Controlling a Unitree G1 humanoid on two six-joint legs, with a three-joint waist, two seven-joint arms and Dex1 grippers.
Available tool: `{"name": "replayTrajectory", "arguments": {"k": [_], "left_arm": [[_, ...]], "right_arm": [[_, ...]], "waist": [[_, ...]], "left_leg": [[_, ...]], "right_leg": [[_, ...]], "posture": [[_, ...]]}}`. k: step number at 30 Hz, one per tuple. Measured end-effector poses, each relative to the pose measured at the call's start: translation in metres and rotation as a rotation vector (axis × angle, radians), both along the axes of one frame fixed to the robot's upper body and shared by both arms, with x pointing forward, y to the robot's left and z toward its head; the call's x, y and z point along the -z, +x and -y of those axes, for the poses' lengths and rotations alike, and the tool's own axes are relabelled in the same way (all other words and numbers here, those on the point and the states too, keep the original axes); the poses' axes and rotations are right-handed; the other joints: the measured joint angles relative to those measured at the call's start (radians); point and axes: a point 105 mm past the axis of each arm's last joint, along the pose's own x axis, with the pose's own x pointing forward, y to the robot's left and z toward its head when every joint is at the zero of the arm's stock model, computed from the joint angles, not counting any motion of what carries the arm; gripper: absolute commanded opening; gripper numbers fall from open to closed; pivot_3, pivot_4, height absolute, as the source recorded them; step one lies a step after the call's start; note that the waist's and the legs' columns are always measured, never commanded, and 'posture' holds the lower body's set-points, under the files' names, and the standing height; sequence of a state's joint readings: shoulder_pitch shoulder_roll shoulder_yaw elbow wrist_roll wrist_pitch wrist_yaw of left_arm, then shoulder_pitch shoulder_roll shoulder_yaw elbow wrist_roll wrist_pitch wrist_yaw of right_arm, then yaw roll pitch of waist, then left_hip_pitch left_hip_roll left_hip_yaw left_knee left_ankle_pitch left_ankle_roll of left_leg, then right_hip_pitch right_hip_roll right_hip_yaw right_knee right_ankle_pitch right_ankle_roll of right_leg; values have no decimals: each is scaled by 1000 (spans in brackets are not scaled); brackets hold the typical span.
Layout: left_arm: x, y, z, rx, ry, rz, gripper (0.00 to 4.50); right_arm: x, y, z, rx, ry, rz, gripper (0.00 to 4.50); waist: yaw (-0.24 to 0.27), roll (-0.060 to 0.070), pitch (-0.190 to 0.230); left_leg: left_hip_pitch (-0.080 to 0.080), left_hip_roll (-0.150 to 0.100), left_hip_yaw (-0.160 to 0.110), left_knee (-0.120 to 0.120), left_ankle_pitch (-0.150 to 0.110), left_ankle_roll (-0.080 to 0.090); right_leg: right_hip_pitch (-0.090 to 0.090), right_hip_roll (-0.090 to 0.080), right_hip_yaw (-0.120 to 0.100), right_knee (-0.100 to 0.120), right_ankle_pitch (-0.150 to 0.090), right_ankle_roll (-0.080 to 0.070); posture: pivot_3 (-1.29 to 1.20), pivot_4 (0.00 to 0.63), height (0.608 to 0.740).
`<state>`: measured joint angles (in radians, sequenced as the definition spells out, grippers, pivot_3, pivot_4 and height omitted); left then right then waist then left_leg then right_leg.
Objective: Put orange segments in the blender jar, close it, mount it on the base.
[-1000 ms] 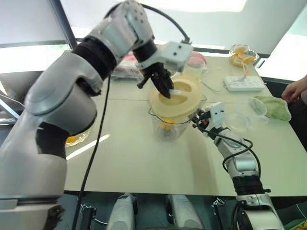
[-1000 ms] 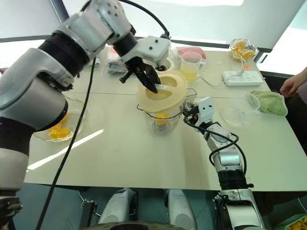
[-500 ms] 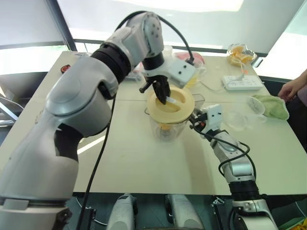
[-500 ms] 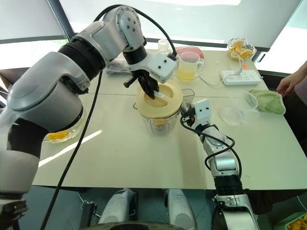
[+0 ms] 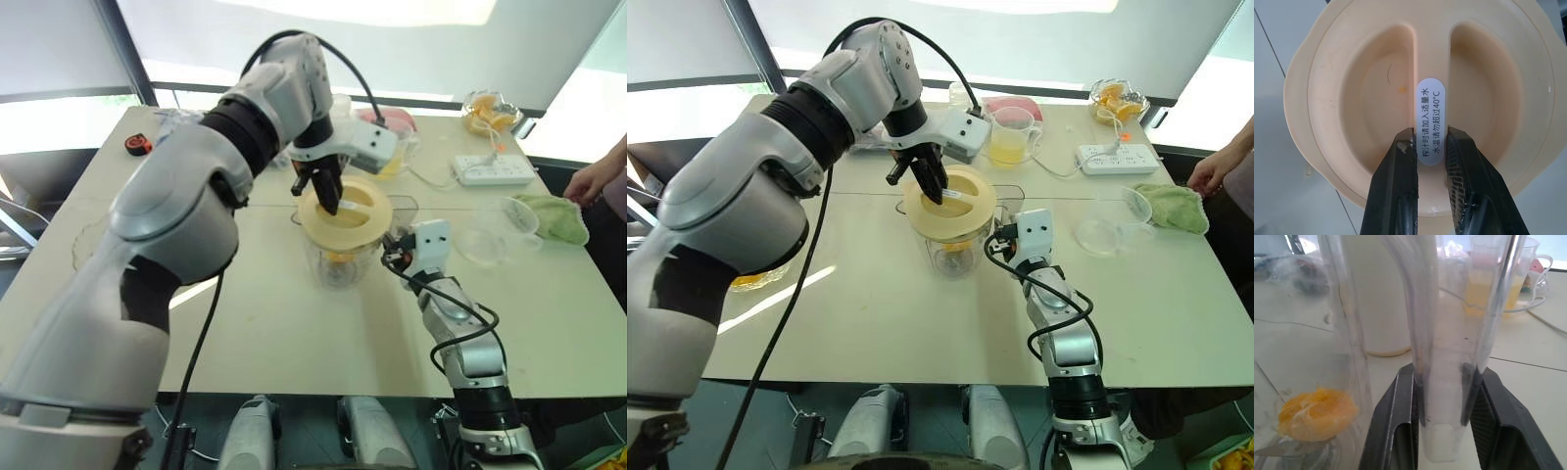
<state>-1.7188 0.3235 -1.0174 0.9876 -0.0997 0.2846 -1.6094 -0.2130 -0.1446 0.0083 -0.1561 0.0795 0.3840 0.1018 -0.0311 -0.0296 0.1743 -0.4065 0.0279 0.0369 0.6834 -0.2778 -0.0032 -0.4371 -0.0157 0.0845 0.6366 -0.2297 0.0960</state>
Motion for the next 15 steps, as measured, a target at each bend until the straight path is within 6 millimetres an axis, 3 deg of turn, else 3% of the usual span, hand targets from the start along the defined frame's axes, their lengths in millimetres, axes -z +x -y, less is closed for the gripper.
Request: {"name": "replayTrajectory", "arguments": {"k": [5,15], "left_arm": [[9,-6,-9,-85,-29,-8,229],[21,-9,-4,-364,-106,-37,229]], "right_arm": [[1,-2,-8,28,-12,-17,814],[11,-6,-4,114,-20,-73,814]], "waist": [[-14,3,-3],[-13,16,-18]], "left_leg": [[9,1,-5,0,0,0],[19,0,-8,0,0,0]], "right_leg": [[9,0,-1,0,0,0],[22,0,-1,-1,-3,4]], "posture": [[0,150,740],[0,150,740]]}}
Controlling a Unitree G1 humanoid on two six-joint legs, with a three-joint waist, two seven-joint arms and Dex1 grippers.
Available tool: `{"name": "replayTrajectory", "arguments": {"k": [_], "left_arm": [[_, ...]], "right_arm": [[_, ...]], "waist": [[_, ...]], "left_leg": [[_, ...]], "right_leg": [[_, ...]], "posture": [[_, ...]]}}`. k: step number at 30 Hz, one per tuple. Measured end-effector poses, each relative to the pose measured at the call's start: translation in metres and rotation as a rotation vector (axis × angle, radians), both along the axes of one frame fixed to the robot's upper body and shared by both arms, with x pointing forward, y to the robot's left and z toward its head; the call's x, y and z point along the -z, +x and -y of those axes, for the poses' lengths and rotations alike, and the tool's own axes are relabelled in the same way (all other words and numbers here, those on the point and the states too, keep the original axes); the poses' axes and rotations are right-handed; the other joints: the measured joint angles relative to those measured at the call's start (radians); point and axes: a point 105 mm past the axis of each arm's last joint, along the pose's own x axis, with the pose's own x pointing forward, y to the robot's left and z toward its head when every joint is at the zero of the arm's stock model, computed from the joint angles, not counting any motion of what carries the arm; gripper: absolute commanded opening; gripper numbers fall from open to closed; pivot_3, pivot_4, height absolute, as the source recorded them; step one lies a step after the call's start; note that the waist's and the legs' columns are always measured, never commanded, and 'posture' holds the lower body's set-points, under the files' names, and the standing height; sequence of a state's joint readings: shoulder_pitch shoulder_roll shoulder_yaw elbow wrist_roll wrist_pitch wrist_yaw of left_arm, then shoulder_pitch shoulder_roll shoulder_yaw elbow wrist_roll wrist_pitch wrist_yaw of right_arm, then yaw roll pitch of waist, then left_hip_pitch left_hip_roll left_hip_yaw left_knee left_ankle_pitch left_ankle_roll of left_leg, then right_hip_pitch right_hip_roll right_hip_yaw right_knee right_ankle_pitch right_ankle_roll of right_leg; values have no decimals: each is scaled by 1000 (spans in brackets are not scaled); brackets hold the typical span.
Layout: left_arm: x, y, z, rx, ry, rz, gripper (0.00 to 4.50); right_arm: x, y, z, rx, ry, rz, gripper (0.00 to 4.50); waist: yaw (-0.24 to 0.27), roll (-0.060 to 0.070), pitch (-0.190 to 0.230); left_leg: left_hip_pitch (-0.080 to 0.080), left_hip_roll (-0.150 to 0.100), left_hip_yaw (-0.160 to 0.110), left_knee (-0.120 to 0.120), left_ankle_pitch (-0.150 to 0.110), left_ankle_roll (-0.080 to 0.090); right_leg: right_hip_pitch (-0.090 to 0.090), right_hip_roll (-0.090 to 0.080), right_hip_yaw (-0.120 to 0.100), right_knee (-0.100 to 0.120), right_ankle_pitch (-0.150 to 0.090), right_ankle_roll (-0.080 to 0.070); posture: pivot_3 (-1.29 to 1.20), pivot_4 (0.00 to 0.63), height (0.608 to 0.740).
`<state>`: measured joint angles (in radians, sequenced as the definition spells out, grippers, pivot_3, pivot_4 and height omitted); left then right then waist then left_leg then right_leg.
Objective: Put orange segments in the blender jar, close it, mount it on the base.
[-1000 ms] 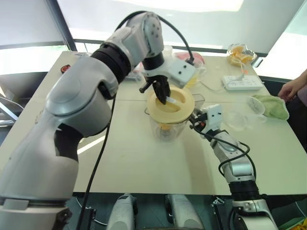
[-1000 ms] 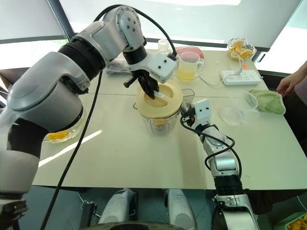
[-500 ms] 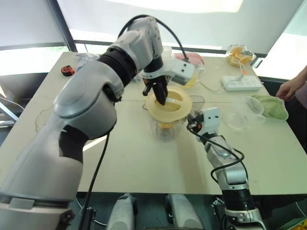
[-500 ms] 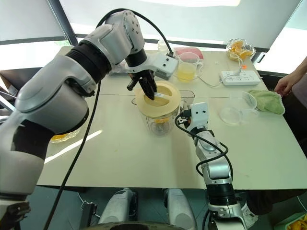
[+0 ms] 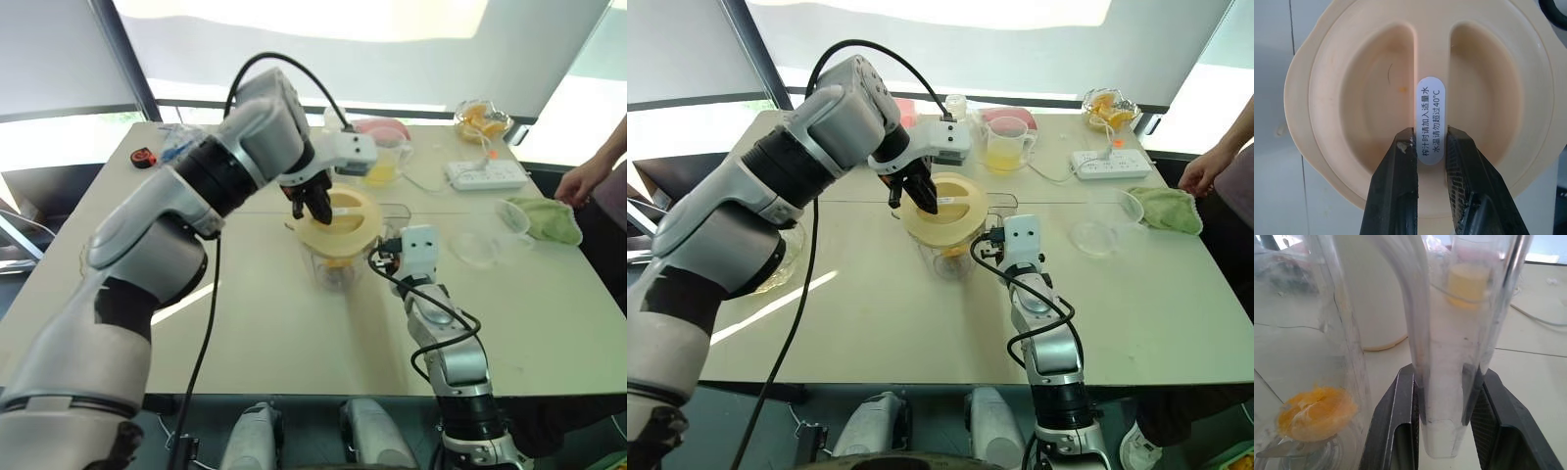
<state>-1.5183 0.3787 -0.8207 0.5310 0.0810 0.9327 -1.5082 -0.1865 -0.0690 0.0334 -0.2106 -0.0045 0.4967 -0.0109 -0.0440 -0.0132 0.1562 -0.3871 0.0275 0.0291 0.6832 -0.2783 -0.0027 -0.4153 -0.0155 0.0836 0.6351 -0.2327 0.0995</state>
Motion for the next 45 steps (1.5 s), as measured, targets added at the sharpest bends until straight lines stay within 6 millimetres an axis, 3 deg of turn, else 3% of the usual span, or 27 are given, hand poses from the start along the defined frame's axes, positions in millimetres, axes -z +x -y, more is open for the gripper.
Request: {"name": "replayTrajectory", "arguments": {"k": [6,16,23,26,29,31,34,37,39,42,45], "left_arm": [[6,-1,5,-110,-37,-30,229],[9,-3,10,-139,-62,-45,229],[8,-1,9,-99,-96,8,3685],[-1,-3,16,-54,-124,51,3685],[-9,-4,21,-70,-193,31,3685],[-27,-4,28,-48,-270,61,3685],[-73,0,32,13,-404,248,3685],[-106,12,14,8,-507,455,3685],[-106,23,-12,-52,-524,528,3685],[-80,37,-58,-207,-555,553,3685],[-42,33,-100,-349,-582,538,3685]], "right_arm": [[5,-1,4,34,2,-31,814],[5,0,7,43,-5,-32,814],[4,-1,6,39,-5,-27,814],[1,-1,8,31,-19,-17,814],[-4,-2,10,32,-24,11,814],[-8,-1,12,31,-26,29,814],[-10,0,13,26,-28,39,814],[-13,3,21,36,-33,46,814],[-15,4,31,57,-40,52,814],[-22,7,49,81,-54,54,814],[-36,13,67,113,-62,34,814]], "waist": [[1,4,-3],[-1,6,-8],[-3,5,-8],[-3,6,-7],[0,6,-6],[1,5,-5],[0,5,-1],[-1,6,-1],[-1,7,0],[-1,7,1],[-3,6,8]], "left_leg": [[11,1,-3,-1,0,0],[12,-6,-3,-3,-1,0],[11,-6,-4,-4,-1,0],[4,-6,-3,-4,-1,0],[-15,-10,-3,-2,0,1],[-24,-12,-4,-1,0,1],[-24,-12,-3,-2,-2,3],[-23,-12,-3,-4,-2,4],[-22,-12,-3,-4,-2,4],[-22,-12,-3,-3,-2,4],[-23,-11,-3,-2,-2,4]], "right_leg": [[10,-1,0,-6,-1,1],[11,-11,0,-7,-4,6],[10,-14,0,-8,-5,6],[6,-14,0,-8,-5,6],[-12,-13,0,-3,-3,5],[-19,-12,0,-3,-2,4],[-20,-12,0,-3,-2,11],[-20,-12,0,-3,-2,12],[-19,-12,0,-2,-2,12],[-19,-12,0,-1,-2,12],[-20,-13,0,0,-2,11]], "posture": [[0,150,740],[0,150,740],[0,150,740],[0,150,740],[0,150,740],[0,150,740],[0,150,740],[0,150,740],[0,150,740],[0,150,740],[0,150,740]]}}
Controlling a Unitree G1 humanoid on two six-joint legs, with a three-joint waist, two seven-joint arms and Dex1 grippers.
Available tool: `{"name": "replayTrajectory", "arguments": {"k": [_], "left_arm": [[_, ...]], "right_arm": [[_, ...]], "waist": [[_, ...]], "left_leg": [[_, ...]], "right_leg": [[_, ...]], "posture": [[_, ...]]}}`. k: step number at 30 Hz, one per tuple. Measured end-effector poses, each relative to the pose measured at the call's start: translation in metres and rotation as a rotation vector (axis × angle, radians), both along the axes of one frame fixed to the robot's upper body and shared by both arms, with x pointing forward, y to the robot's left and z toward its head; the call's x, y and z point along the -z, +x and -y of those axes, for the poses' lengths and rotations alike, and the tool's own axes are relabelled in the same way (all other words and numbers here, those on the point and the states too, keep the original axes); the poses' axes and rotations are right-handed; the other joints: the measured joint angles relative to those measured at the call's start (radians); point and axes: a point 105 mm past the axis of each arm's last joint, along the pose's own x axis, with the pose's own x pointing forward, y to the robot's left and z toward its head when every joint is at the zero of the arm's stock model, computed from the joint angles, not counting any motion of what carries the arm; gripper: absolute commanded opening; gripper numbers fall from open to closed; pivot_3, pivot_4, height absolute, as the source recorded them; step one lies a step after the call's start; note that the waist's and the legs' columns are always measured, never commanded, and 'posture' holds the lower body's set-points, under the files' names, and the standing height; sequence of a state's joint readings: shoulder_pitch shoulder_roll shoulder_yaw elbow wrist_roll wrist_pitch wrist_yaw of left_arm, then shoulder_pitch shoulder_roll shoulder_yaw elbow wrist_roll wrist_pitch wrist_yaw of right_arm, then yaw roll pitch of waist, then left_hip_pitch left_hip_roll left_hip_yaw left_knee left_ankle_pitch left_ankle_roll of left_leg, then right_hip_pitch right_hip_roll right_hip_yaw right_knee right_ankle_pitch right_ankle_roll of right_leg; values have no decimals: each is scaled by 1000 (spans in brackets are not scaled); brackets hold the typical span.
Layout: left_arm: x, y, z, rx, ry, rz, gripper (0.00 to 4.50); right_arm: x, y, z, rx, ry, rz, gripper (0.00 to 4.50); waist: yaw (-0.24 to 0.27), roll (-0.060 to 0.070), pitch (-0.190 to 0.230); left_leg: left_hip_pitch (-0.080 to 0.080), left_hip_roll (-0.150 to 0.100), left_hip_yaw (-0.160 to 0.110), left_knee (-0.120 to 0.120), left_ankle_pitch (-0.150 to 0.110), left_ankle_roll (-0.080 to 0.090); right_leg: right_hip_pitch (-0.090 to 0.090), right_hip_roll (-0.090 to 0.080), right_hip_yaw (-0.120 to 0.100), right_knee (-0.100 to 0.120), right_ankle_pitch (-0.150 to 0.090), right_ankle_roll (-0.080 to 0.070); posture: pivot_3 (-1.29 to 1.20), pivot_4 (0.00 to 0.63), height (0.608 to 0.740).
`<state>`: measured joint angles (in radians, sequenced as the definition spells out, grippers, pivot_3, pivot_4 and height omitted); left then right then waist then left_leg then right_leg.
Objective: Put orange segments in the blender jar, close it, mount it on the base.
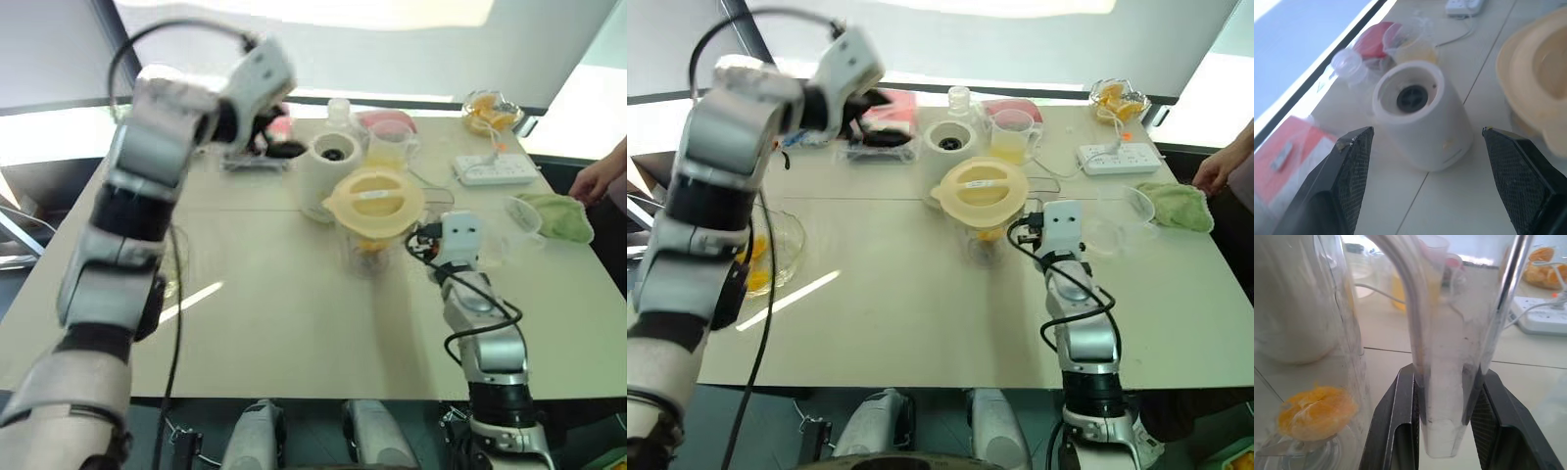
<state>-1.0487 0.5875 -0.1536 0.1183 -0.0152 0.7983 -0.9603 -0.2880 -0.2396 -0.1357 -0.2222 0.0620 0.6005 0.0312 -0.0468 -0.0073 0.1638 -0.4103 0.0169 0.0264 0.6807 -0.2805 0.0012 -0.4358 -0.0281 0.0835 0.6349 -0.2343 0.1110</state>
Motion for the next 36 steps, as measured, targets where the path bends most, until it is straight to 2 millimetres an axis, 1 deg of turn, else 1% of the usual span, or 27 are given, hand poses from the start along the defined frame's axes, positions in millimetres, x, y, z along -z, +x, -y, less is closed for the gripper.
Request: {"name": "replayTrajectory", "arguments": {"k": [1,2,3,4,5,6,7,8,9,10,11,13,16,19,23,25,29,31,34,36], "left_arm": [[15,-5,-13,-31,-2,-18,3685],[33,-13,-31,-72,13,-31,3685],[48,-20,-41,-100,14,-45,3685],[60,-28,-47,-120,-1,-55,3685],[67,-35,-49,-128,-40,-60,3685],[69,-41,-45,-126,-106,-50,3685],[67,-48,-39,-117,-170,-26,3685],[65,-51,-33,-106,-208,-7,3685],[60,-55,-27,-100,-251,21,3685],[56,-58,-21,-92,-283,46,3685],[54,-61,-16,-89,-311,62,3685],[57,-66,-10,-98,-354,69,3685],[65,-69,-8,-141,-380,54,3685],[65,-71,-10,-178,-389,65,3685],[65,-72,-12,-207,-396,68,3685],[67,-72,-13,-212,-382,68,3685],[68,-70,-13,-225,-375,78,3685],[70,-69,-11,-228,-372,72,3685],[72,-67,-11,-238,-372,68,3685],[72,-67,-12,-247,-372,71,3685]], "right_arm": [[-10,2,6,11,-10,1,814],[-27,8,10,21,-4,8,814],[-44,12,15,40,7,24,814],[-67,16,22,65,17,56,814],[-94,18,29,86,23,106,814],[-122,19,32,89,28,164,814],[-151,20,29,74,29,232,814],[-171,20,25,52,27,280,814],[-187,22,17,13,33,318,814],[-198,26,11,-26,43,337,814],[-204,32,3,-64,54,336,814],[-204,49,-5,-115,91,294,814],[-196,71,-14,-159,140,218,814],[-191,85,-32,-219,161,187,814],[-190,100,-56,-297,171,182,814],[-189,108,-61,-313,177,185,814],[-185,120,-67,-316,177,184,814],[-178,125,-67,-314,171,172,814],[-160,131,-65,-303,153,134,814],[-159,133,-65,-307,153,141,814]], "waist": [[0,1,2],[-6,2,3],[-9,2,5],[-7,1,7],[-2,-1,10],[6,-2,12],[12,-3,12],[15,-3,12],[15,-3,12],[14,-3,11],[12,-4,11],[4,-4,11],[0,-4,11],[-5,-3,12],[-9,-3,12],[-11,-3,12],[-12,-3,12],[-14,-3,12],[-17,-3,12],[-21,-3,12]], "left_leg": [[-1,0,1,0,0,0],[-1,0,3,0,0,0],[-2,0,3,0,0,0],[-3,-1,4,0,0,-1],[-4,-1,3,0,1,-1],[-6,0,0,0,1,-1],[-6,0,-2,0,1,-1],[-6,0,-2,0,1,-1],[-5,0,-2,0,1,-1],[-4,-1,-2,0,1,-2],[-2,-1,-2,0,1,-2],[1,-1,-1,0,1,-1],[1,-1,0,1,1,-1],[1,-1,0,-1,1,-2],[0,-1,0,-3,1,-2],[0,-1,0,-3,1,-2],[-1,-1,0,-3,1,-2],[-1,-1,0,-4,1,-2],[-1,-1,0,-5,1,-2],[-1,-1,0,-6,1,-2]], "right_leg": [[-1,-1,1,1,0,0],[-4,-2,2,2,0,0],[-7,-3,2,6,0,0],[-9,-4,2,9,0,0],[-10,-4,2,11,0,0],[-10,-4,-1,11,0,0],[-10,-4,-3,10,0,0],[-10,-4,-4,10,0,0],[-8,-3,-4,10,0,0],[-6,-3,-4,10,0,0],[-4,-3,-4,9,0,0],[0,-4,-3,7,0,-1],[0,-4,-2,5,1,-2],[-1,-3,-3,5,1,-2],[-4,-3,-3,6,1,-2],[-4,-3,-3,6,1,-2],[-4,-4,-3,4,1,-2],[-4,-4,-3,3,1,-2],[-4,-4,-3,3,2,-2],[-4,-4,-3,3,2,-2]], "posture": [[0,150,740],[0,150,740],[0,150,740],[0,150,740],[0,150,740],[0,150,740],[0,150,740],[0,150,740],[0,150,740],[0,150,740],[0,150,740],[0,150,740],[0,150,740],[0,150,740],[0,150,740],[0,150,740],[0,150,740],[0,150,740],[0,150,740],[0,150,740]]}}
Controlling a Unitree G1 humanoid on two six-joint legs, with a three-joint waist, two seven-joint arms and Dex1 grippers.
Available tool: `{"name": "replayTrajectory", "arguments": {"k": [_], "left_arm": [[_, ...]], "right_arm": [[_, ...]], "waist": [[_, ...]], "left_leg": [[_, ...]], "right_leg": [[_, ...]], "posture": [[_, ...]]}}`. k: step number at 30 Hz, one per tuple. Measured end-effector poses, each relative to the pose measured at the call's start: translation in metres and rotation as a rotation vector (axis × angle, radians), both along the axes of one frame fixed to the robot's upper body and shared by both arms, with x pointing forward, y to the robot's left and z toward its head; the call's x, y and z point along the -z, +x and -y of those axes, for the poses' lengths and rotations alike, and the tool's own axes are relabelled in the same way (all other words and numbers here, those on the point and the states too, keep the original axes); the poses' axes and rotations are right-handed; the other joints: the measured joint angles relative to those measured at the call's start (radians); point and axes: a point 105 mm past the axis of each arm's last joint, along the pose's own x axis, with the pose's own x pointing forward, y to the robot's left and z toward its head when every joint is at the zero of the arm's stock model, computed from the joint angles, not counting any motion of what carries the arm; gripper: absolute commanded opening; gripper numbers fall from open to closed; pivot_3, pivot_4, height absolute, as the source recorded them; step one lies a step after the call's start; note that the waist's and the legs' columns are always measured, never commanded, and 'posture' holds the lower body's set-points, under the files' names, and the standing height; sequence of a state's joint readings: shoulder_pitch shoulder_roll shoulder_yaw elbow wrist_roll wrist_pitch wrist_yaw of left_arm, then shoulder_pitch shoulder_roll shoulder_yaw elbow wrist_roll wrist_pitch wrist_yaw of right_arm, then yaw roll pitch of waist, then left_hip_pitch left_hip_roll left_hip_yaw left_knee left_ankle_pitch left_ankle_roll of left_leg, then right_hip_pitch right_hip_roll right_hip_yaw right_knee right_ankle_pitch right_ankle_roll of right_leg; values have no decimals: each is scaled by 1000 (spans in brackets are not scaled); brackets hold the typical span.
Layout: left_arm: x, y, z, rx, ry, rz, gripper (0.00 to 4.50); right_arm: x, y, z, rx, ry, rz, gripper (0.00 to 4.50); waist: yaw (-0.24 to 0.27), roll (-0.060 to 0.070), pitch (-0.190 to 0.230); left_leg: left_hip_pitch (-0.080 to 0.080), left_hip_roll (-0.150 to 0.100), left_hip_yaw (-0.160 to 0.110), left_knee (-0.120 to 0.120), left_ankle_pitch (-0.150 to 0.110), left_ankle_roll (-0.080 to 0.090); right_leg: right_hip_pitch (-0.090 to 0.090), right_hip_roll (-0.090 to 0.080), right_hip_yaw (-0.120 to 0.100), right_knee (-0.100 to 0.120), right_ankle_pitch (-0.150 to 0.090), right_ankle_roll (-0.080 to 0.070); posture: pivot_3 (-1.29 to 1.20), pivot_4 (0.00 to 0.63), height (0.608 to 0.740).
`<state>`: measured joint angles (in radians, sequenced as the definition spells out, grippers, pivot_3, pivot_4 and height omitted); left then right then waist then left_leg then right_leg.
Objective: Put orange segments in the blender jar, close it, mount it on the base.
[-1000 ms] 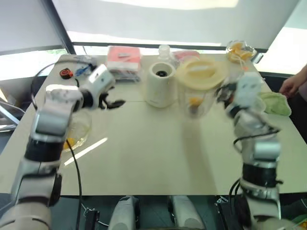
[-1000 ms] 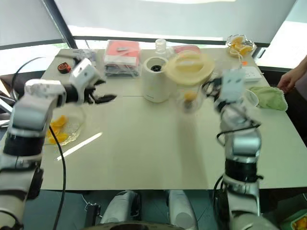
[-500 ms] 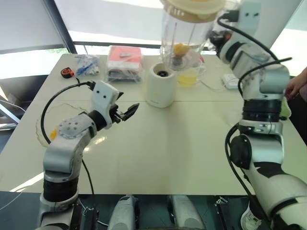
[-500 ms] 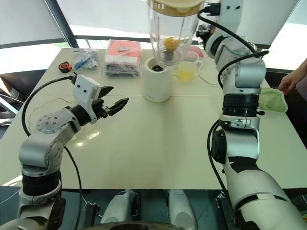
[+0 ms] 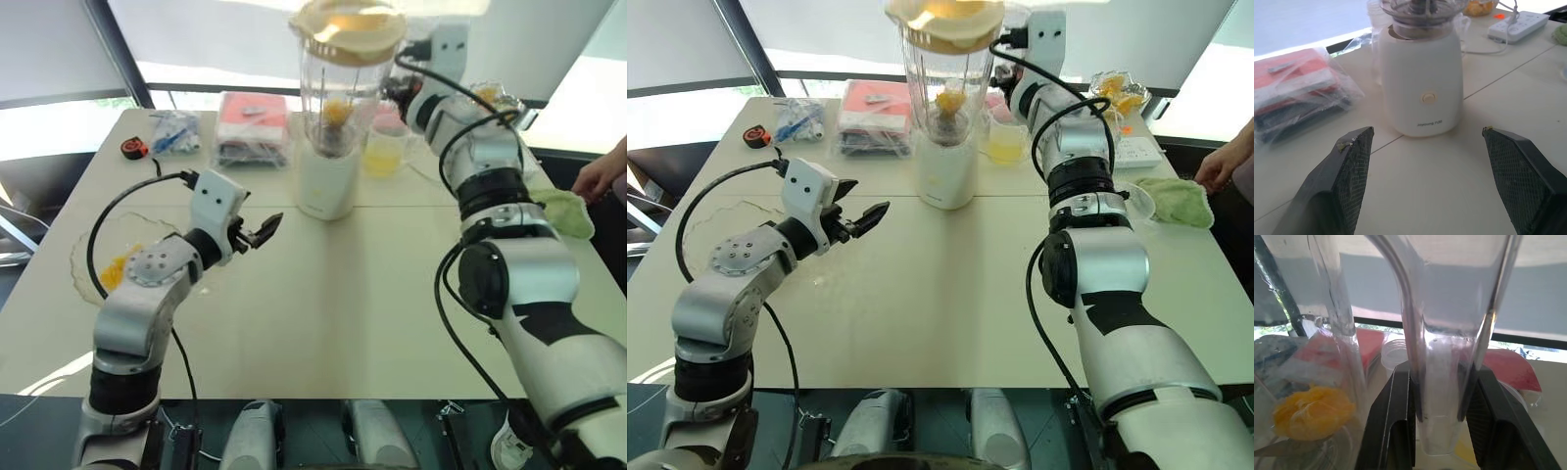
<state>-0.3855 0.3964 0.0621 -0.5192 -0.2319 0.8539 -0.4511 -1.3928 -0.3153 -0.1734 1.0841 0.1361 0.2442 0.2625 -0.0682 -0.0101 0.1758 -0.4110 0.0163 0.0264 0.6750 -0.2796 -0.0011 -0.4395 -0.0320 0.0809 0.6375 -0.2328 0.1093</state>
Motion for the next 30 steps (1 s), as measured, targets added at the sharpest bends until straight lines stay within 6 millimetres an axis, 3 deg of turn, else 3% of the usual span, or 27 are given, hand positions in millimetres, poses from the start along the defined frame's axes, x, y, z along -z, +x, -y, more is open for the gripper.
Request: {"name": "replayTrajectory", "arguments": {"k": [8,30], "left_arm": [[-1,1,0,-6,-9,6,3685],[2,2,-2,-40,-14,6,3685]], "right_arm": [[-1,3,-3,0,-12,11,814],[0,5,-5,34,-22,19,814]], "waist": [[-3,0,0],[-2,0,0]], "left_leg": [[2,0,0,-8,5,-9],[3,0,-1,-9,7,-11]], "right_leg": [[0,0,0,-2,1,-2],[0,1,0,-2,2,-2]], "posture": [[0,150,740],[0,150,740]]}}
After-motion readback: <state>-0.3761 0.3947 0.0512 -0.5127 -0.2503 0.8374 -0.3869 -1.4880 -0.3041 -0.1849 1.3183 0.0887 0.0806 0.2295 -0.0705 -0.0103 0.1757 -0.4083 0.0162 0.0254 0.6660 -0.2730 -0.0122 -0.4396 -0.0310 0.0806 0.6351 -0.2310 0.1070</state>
